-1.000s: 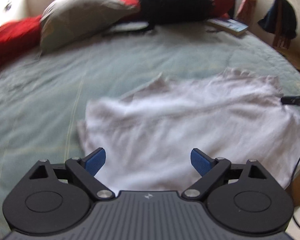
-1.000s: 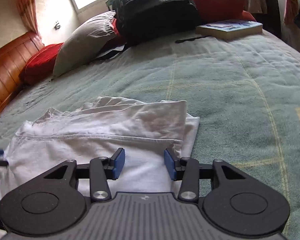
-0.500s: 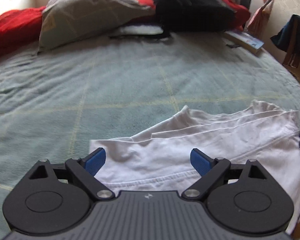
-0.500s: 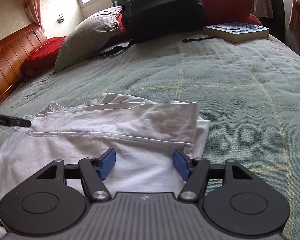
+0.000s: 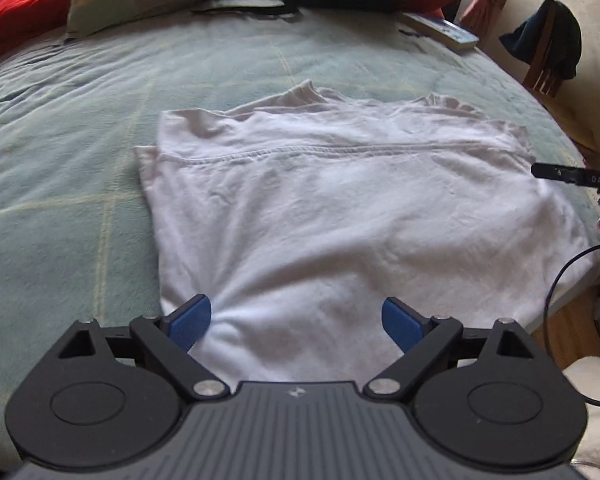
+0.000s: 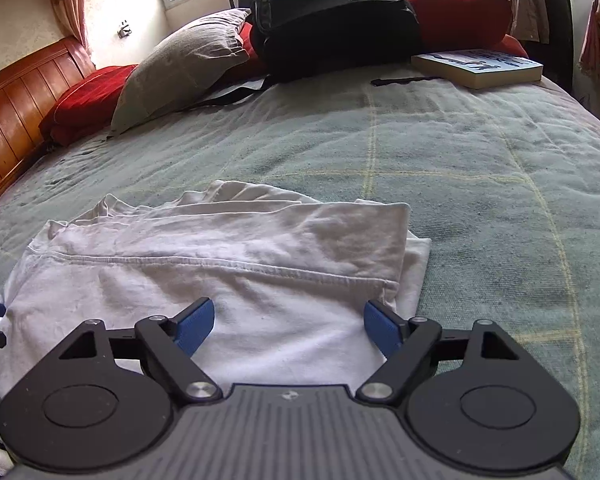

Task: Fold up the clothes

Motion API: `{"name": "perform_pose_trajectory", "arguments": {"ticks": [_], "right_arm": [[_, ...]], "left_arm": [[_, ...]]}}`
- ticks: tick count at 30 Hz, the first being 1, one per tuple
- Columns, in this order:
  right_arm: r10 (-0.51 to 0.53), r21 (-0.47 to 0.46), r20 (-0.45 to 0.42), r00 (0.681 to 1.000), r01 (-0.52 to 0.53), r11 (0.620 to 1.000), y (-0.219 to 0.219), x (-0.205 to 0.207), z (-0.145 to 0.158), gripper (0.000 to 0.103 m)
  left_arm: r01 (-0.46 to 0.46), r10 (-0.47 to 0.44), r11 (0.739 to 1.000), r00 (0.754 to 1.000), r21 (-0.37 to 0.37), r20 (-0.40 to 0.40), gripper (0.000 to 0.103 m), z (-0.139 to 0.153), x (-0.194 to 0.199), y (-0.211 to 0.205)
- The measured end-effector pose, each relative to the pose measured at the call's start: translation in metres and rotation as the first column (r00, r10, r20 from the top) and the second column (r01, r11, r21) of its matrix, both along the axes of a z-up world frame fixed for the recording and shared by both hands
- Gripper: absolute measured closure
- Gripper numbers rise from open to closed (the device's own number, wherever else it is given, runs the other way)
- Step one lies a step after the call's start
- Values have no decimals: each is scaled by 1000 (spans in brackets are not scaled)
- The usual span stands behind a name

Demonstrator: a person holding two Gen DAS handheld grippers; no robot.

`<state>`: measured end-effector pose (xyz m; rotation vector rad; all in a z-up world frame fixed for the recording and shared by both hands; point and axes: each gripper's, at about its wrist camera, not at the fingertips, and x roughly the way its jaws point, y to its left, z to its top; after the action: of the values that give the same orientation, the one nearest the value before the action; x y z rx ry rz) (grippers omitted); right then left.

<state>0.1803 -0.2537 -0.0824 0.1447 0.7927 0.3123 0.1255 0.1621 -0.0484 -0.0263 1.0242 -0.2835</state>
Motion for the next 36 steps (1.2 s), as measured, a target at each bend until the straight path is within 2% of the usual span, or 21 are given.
{"name": "perform_pose_trajectory", "arguments": {"ticks": [4, 8, 12, 16, 19, 22, 25, 28, 33, 36], "right_arm": [[6, 10, -3, 1000, -6, 1000, 4, -11, 15, 11], [105, 0, 30, 994, -106, 994, 36, -20, 34, 4], [170, -55, 29, 985, -168, 984, 75, -22, 36, 0], [148, -73, -51, 988, -152, 986, 88, -13, 18, 0], [126, -94, -92, 988, -135, 986, 89, -10, 5, 0], [122, -113, -93, 988, -133, 985, 90, -10, 4, 0], [117, -112, -96, 988, -128, 985, 89, -9, 3, 0], [115, -121, -92, 989, -125, 985, 90, -10, 1, 0], [118, -150, -89, 989, -130, 980, 93, -11, 0, 0], [120, -157, -94, 988, -134, 978, 93, -10, 1, 0]], "left_arm": [[-3, -2, 998, 997, 67, 75, 10, 23, -2, -13], [12, -28, 994, 988, 109, 149, 10, 31, 13, -39], [32, -57, 988, 984, 148, 168, 10, 13, 30, -64], [28, -59, 980, 986, 197, 154, 10, -11, 36, -74], [10, -34, 987, 989, 162, 146, 8, -17, 29, -62], [-13, -11, 984, 991, 179, 133, 8, -9, 20, -55], [-4, -36, 978, 981, 207, 188, 8, 5, 13, -59], [4, -39, 985, 979, 170, 201, 8, 10, 18, -66], [-28, 12, 989, 993, 143, 116, 6, -18, 27, -67], [-67, 54, 990, 992, 121, 113, 5, -13, 21, -62]]}}
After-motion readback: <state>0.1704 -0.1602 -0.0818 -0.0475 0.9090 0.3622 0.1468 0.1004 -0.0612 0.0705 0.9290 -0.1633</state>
